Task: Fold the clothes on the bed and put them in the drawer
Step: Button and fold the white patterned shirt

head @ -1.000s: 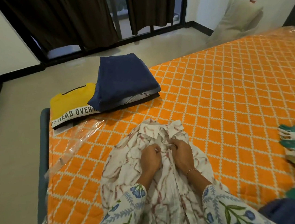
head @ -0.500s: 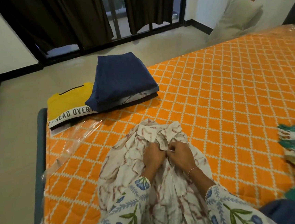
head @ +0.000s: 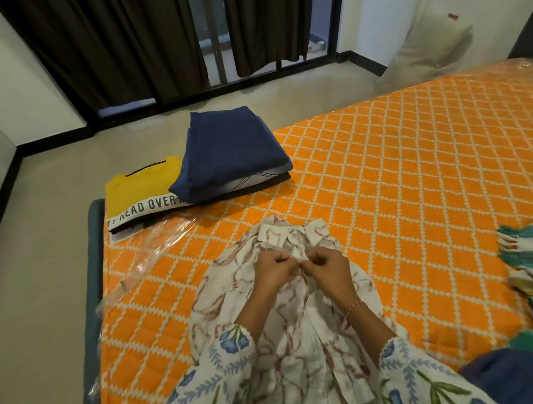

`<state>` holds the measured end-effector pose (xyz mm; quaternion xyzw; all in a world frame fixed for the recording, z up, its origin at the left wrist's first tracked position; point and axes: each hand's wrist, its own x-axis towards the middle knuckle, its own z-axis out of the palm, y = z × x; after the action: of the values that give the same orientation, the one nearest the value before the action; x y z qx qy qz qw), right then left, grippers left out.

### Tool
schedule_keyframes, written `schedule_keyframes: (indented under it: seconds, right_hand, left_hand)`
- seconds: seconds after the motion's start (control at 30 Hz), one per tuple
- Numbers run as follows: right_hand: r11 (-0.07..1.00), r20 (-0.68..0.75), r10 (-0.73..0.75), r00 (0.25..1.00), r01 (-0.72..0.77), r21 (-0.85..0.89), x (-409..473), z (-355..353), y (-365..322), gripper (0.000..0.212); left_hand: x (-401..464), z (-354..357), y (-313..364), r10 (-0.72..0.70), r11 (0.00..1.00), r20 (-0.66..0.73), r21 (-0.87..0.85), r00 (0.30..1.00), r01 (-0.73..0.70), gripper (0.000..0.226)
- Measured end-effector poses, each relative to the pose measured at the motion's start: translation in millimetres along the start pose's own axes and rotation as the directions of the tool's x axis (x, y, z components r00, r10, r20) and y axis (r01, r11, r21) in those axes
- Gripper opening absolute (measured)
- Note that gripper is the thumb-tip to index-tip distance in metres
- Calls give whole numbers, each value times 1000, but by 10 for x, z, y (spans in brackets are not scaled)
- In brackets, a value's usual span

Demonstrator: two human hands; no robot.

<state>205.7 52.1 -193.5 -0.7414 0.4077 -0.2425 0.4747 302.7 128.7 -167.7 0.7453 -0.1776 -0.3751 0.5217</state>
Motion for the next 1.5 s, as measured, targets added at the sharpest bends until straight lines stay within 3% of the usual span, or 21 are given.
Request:
schedule_keyframes:
  seconds: [0.27, 0.37, 0.63, 0.77, 0.87, 1.07, 1.23, 1.37, 1.43, 1.5]
  right_hand:
    - [971, 6, 33, 999, -33, 238, -77, -3, 7, 30]
    - [949, -8, 63, 998, -57, 309, -112, 7, 37, 21]
    - [950, 29, 10, 1000, -19, 312, -105, -31, 12, 12]
    - [928, 155, 84, 984, -134, 348, -76, -135, -42, 21]
    - [914, 184, 121, 975, -182, 362, -86, -183, -64, 16]
    - [979, 86, 50, 995, -66, 195, -61, -124, -92, 17]
    - [993, 27, -36, 999, 39, -110, -68, 22, -120, 13]
    - [976, 7, -104, 995, 103, -194, -100, 42, -137, 10]
    - [993, -6, -41, 999, 40, -111, -99, 14, -130, 11]
    - [985, 21, 123, 992, -124, 121, -103, -25, -156, 20]
  left_hand:
    - [-124, -5, 106, 8, 997, -12, -75, 1000, -9, 17]
    - [-133, -11, 106, 2, 998, -16, -66, 1000, -3, 9]
    - [-173, 13, 91, 24, 997, -45, -79, 999, -27, 14]
    - [-163, -6, 54, 58, 998, -56, -29, 997, -60, 21]
    - [-173, 10, 53, 68, 998, -21, 9, 997, -68, 16]
    - [-152, 28, 25, 16, 997, -24, -71, 1000, -18, 29]
    - [-128, 84, -17, -78, 987, -95, -148, 992, 63, 9]
    - [-136, 86, -3, -179, 935, -99, -326, 979, 139, 6]
    - [-123, 97, -20, -178, 935, -89, -327, 980, 140, 13]
    - [-109, 108, -63, -141, 953, -79, -280, 987, 114, 22]
